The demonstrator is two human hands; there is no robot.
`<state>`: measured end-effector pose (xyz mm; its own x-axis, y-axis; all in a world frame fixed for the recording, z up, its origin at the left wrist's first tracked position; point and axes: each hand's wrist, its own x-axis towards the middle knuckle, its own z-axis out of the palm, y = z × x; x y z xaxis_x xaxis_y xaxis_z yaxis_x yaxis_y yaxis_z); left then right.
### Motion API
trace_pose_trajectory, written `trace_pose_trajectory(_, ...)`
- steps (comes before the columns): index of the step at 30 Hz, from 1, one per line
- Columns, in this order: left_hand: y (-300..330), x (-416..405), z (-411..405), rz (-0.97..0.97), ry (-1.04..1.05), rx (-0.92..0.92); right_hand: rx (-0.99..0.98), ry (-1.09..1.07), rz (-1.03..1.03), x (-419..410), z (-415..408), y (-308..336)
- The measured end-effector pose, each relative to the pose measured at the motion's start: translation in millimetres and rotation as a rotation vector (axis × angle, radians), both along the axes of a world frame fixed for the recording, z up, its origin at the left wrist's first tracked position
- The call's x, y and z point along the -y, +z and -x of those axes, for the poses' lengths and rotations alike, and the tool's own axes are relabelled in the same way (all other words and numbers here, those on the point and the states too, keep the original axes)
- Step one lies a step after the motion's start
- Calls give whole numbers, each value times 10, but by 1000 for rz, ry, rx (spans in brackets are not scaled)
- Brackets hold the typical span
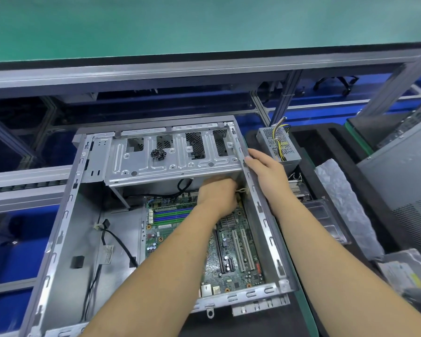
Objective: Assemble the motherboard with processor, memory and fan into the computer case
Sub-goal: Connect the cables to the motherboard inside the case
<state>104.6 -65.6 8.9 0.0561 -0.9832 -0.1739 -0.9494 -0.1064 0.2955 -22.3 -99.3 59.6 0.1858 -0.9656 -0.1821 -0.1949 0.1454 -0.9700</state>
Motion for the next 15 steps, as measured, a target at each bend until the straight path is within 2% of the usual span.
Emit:
trace_pose_trajectory(10,-132,-16,-78,26,137,-146,22,-75,-3,-217,69,-31)
trace_pose_trajectory(15,-178,-11,-77,57,108,-117,34,-80,4,-242,59,4)
